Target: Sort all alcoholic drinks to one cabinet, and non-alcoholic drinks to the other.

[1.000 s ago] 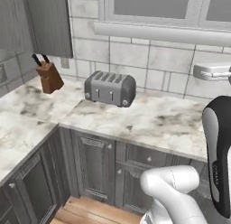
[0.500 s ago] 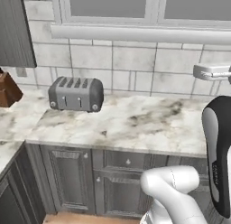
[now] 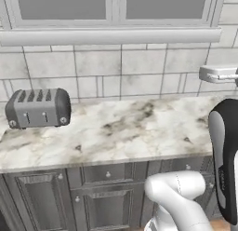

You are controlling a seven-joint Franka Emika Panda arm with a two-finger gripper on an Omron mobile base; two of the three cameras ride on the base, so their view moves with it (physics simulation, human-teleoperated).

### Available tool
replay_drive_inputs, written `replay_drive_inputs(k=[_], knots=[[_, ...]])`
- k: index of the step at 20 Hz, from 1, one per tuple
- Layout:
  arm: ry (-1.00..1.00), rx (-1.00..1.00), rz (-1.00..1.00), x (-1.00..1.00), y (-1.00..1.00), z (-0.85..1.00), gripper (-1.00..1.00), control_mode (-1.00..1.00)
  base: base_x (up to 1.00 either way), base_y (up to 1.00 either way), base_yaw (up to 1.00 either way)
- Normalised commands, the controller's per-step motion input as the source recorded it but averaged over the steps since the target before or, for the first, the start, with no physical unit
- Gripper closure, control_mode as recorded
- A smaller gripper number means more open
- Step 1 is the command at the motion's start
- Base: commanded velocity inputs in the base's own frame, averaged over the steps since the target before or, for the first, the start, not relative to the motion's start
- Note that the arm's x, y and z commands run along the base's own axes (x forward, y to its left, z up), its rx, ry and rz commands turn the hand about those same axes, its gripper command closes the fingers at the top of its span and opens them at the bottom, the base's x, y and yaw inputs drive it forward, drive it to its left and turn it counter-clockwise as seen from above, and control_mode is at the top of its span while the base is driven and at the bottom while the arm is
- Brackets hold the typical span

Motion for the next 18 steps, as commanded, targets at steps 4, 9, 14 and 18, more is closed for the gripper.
replay_drive_inputs(k=[4, 9, 14, 18], knots=[[0.00, 0.00, 0.00, 0.00, 0.00, 0.00, -1.00, 1.00, 0.00, -0.32, -0.42], [0.00, 0.00, 0.00, 0.00, 0.00, 0.00, -1.00, 1.00, 0.00, -0.35, -0.41], [0.00, 0.00, 0.00, 0.00, 0.00, 0.00, -1.00, 1.00, 0.00, -0.40, -0.40], [0.00, 0.00, 0.00, 0.00, 0.00, 0.00, -1.00, 1.00, 0.00, -0.44, -0.39]])
